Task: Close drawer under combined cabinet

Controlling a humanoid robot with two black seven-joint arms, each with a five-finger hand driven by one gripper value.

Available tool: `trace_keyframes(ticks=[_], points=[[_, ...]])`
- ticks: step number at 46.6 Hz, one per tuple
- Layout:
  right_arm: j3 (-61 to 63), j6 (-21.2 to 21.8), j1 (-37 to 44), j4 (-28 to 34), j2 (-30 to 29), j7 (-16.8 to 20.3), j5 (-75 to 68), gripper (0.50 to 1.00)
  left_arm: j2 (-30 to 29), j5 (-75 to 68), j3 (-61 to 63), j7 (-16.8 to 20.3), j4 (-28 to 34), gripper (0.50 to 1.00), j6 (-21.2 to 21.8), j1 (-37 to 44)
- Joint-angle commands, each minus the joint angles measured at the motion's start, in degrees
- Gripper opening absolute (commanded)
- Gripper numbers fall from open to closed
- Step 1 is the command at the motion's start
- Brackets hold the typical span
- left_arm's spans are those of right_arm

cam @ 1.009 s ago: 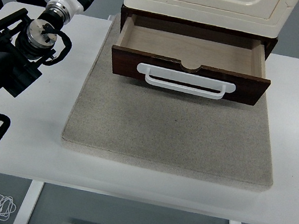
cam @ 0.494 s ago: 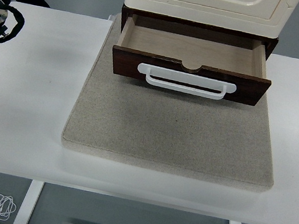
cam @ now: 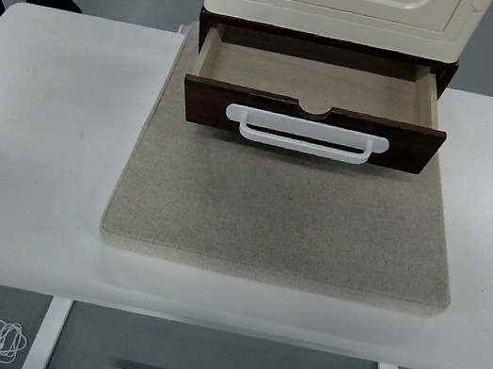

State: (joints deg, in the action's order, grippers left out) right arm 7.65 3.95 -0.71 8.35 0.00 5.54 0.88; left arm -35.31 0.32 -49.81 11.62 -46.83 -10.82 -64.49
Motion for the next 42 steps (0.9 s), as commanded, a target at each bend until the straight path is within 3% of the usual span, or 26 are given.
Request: trace_keyframes(ticks=[1,19,42], points=[[0.0,0.01,0.01,0.0,0.0,-0.01,0.0,0.928,-3.09,-1.11,-0.2,-0.02,-6.95,1.0,2.37,-1.34],[-0.09,0.01,0.01,0.0,0.0,-0.01,0.0,0.928,-7.93,-13.06,0.42,-0.37,-27.61,1.0,4.05,-3.8],[0.0,0.01,0.01,0.0,0.0,-0.01,0.0,0.928,-7.4,-15.52,14.47,-1.16,-42.47,1.0,4.58,-8.02]])
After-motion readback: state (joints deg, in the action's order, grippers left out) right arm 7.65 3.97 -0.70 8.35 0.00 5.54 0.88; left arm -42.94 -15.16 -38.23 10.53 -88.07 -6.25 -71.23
